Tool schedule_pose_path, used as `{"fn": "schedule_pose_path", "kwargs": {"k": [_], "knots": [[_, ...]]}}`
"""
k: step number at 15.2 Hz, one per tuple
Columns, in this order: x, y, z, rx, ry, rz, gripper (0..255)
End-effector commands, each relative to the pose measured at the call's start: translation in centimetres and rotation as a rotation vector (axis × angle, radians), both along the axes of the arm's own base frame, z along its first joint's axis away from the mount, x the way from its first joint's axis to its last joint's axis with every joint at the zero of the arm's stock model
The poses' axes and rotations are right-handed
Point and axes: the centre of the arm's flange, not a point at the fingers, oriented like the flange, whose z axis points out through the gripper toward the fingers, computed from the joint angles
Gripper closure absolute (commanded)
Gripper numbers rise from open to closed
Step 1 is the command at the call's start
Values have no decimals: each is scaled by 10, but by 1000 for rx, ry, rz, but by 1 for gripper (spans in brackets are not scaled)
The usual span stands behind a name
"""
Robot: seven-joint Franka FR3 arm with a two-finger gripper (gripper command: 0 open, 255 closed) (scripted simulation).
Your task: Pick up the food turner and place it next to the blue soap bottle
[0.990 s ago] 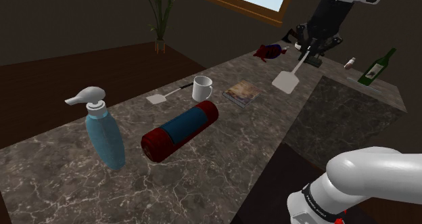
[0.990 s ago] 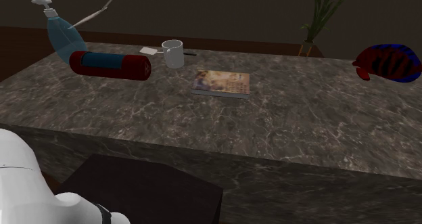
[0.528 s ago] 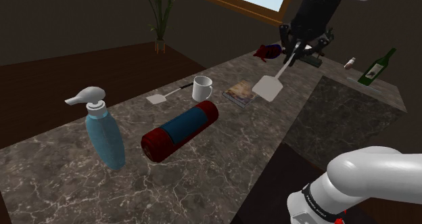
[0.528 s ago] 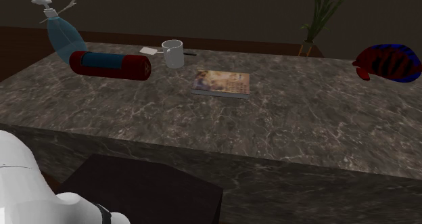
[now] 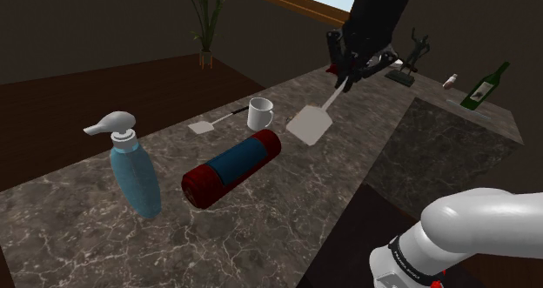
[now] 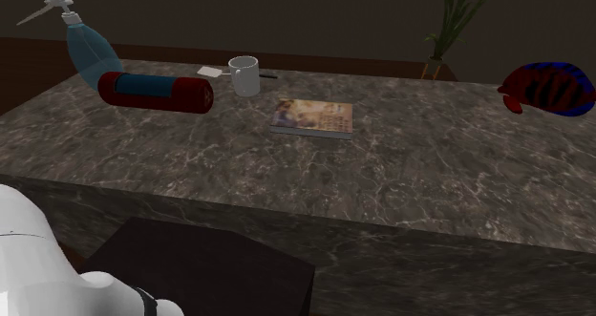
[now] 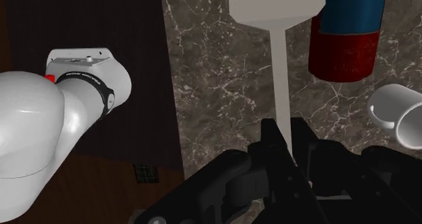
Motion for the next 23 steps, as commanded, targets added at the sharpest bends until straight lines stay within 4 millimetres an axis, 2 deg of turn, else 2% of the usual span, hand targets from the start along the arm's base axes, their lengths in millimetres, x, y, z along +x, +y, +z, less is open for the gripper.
{"fn": "schedule_pose_path", "kwargs": {"k": [1, 15, 23], "knots": [[2, 26, 1, 1, 0, -1, 255], [5, 208, 1, 1, 0, -1, 255], [5, 208, -41, 1, 0, -1, 255]]}}
